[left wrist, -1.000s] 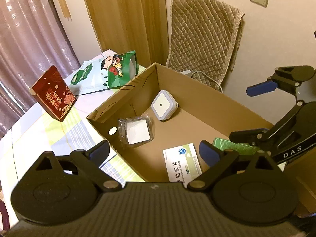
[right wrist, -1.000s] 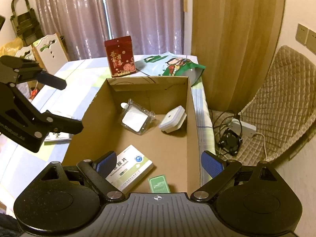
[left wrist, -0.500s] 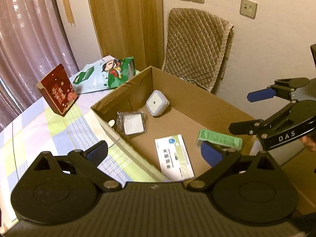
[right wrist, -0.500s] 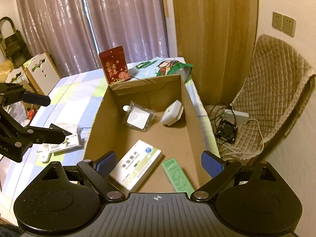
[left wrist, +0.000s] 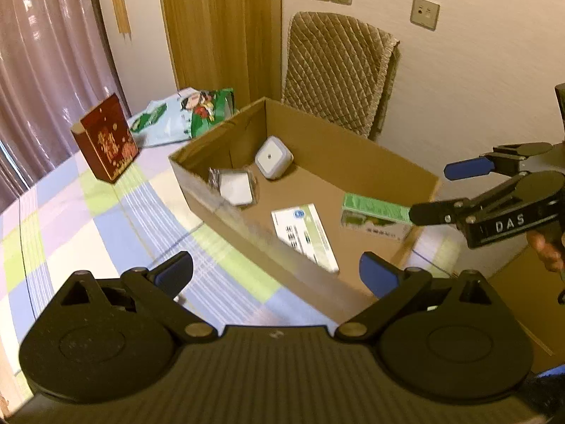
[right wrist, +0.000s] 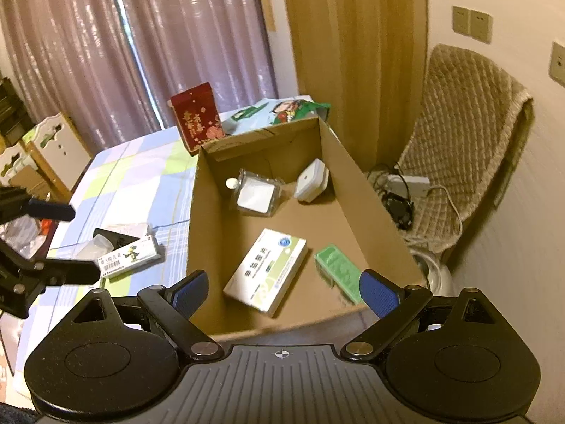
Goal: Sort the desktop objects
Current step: 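Withdraw both tools from the cardboard box toward the items on the table, then grasp the white ointment box with the right gripper while the left gripper grasps the clear plastic tray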
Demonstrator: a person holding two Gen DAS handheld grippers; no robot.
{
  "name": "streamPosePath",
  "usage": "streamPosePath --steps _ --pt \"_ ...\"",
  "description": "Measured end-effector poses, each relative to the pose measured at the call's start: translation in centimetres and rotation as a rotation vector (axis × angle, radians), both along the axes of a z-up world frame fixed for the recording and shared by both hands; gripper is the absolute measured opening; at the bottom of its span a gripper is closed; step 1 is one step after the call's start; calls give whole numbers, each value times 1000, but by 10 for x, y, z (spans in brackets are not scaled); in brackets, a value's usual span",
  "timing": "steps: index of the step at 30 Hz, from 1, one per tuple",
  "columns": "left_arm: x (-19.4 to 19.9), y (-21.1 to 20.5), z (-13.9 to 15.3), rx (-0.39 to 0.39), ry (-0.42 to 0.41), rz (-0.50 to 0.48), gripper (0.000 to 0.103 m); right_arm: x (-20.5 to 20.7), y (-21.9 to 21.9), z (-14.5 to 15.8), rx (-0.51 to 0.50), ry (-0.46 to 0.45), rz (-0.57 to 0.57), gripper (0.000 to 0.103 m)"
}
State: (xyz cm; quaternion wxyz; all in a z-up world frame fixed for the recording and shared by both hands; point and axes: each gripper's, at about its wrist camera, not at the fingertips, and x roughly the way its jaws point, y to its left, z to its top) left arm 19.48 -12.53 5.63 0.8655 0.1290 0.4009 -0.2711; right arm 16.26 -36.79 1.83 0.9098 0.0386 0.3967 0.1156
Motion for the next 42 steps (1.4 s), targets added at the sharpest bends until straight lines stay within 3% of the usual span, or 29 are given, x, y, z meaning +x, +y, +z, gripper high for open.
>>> streamPosePath --steps 10,16,22,33,37,42 --pt "-26 62 -17 -67 70 10 99 -40 30 -3 21 22 -81 95" --pt "-40 115 -36 -96 103 59 99 -44 72 -16 30 52 -35 95" --pt "-45 174 -56 -80 149 190 97 -34 116 -19 10 51 51 95" --pt "-42 261 -63 -69 128 428 97 3 204 -34 -56 40 305 95" --pt "-39 279 -67 -61 128 457 97 27 238 -57 -207 26 465 95" --pt "-27 297 -75 -51 137 489 97 49 277 -91 -434 -47 745 94"
